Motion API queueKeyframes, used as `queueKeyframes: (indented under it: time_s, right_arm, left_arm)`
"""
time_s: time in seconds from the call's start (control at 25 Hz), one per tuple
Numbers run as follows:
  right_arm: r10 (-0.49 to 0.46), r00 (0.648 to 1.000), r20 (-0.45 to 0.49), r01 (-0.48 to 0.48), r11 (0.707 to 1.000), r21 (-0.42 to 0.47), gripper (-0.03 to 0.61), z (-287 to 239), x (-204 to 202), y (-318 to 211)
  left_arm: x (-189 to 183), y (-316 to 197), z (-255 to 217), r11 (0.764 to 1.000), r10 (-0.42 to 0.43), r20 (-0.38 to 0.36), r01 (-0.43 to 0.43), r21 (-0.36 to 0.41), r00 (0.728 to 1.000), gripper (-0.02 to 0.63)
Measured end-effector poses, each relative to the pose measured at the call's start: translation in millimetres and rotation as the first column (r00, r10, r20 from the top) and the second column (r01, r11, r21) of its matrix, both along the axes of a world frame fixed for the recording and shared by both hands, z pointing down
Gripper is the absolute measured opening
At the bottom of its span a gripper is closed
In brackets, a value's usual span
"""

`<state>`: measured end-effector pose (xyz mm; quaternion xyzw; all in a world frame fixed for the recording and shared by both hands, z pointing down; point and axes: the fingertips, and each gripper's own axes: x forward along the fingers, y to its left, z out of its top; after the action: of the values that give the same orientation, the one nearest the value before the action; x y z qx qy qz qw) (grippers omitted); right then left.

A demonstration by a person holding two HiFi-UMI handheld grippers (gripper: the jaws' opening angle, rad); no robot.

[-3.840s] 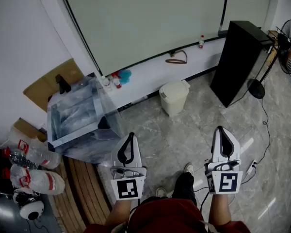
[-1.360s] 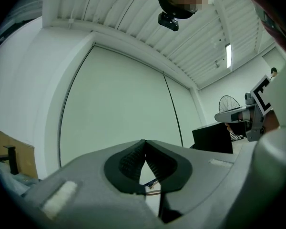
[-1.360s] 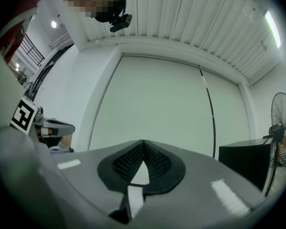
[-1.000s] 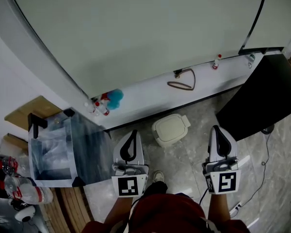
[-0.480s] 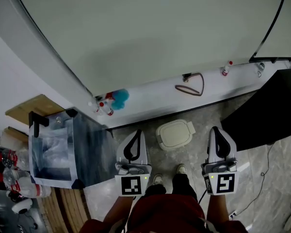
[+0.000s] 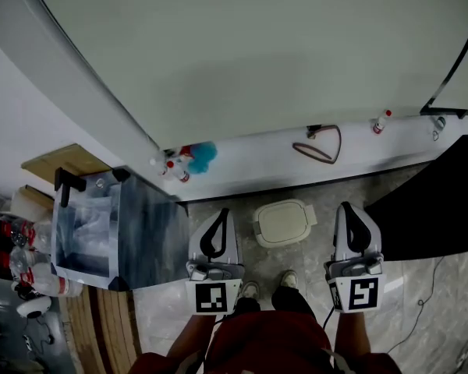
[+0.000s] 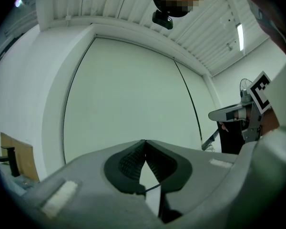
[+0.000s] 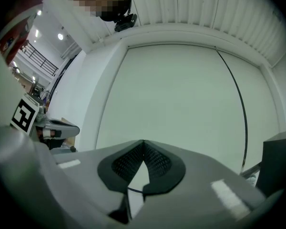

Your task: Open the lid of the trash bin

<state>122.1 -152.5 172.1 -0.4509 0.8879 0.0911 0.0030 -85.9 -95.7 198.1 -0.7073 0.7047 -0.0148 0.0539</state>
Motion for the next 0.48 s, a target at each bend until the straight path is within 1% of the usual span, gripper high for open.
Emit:
queueKeyframes:
  time_s: [0.08,0.16,0.24,0.36,0.48]
  right_arm:
    - [-0.025,1.000,0.007,0.025,1.000,-0.010,0.000,3.7,4.3,-7.8]
    - [-0.052,0.998,0.018,0.053,0.998,-0.021,0.000,8.7,8.0,-14.3]
    - [-0.083,0.996,0.018,0.083,0.996,-0.035,0.000,17.0,11.2,-18.3]
    - [-0.122,0.992,0.029,0.124,0.991,-0.056,0.000,30.6,16.1,-23.5]
    - [-0.158,0.987,0.033,0.160,0.983,-0.090,0.000,48.6,19.9,-26.9]
  left_arm:
    - [6.7,-2.3,0.8,1.000,-0.019,0.013,0.019,-0.004,1.000,0.002]
    - [13.3,-4.2,4.6,0.999,-0.042,0.010,0.043,-0.017,0.999,0.002]
    - [19.1,-3.2,12.0,0.996,-0.073,0.005,0.073,-0.042,0.997,0.002]
    - [25.7,1.4,25.3,0.990,-0.111,0.029,0.113,-0.080,0.993,0.002]
    - [30.2,6.8,41.9,0.982,-0.154,0.020,0.155,-0.109,0.988,0.002]
